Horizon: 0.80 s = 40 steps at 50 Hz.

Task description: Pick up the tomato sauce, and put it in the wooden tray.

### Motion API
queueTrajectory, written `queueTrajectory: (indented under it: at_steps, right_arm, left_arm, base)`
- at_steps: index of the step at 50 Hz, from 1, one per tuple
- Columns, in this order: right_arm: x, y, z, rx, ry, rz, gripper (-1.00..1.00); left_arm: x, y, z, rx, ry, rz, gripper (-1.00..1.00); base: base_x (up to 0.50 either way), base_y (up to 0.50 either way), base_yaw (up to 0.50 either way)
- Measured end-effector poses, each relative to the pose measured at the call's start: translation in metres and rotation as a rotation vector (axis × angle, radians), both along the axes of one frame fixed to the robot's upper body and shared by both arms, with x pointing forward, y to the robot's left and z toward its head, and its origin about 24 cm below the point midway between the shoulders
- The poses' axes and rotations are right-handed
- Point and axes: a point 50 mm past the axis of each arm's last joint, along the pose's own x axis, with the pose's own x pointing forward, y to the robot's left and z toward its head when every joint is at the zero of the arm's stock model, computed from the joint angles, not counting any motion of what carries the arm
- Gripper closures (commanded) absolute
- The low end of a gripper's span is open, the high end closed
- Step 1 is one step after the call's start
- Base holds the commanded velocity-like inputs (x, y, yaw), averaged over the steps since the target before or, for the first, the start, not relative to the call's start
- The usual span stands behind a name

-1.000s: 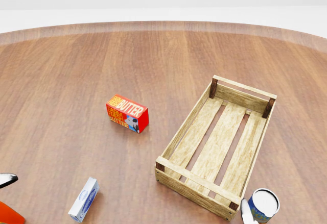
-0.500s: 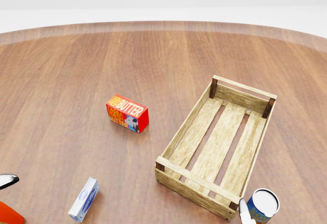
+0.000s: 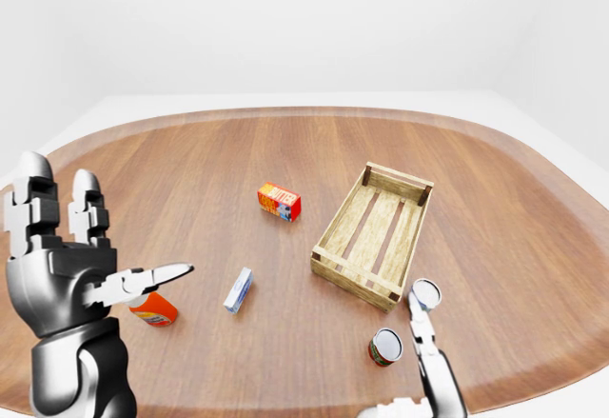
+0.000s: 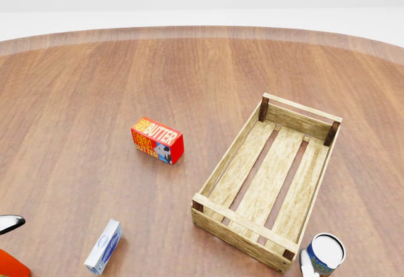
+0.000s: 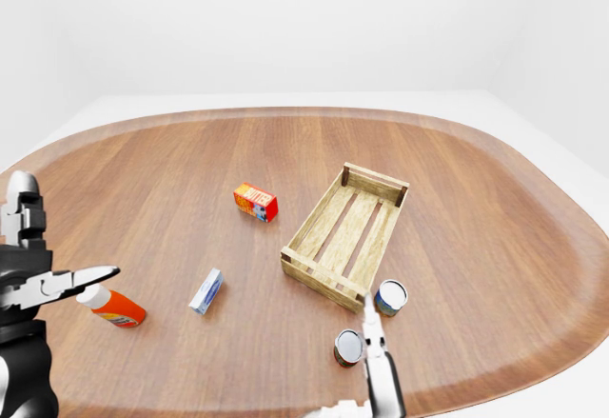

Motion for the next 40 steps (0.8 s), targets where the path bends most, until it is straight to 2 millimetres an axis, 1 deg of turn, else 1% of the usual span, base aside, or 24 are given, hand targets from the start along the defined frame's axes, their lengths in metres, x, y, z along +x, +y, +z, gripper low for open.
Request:
queueTrajectory:
  at_steps: [40]
  right_arm:
    - [0.003,-0.006,-0.022,0.011,0.082,-0.027,-1.0]
  left_arm:
    - [-0.001,-0.001,0.001,0.003,-0.002,0.0,-0.98]
  base:
    - [0.0,0.0,0.0]
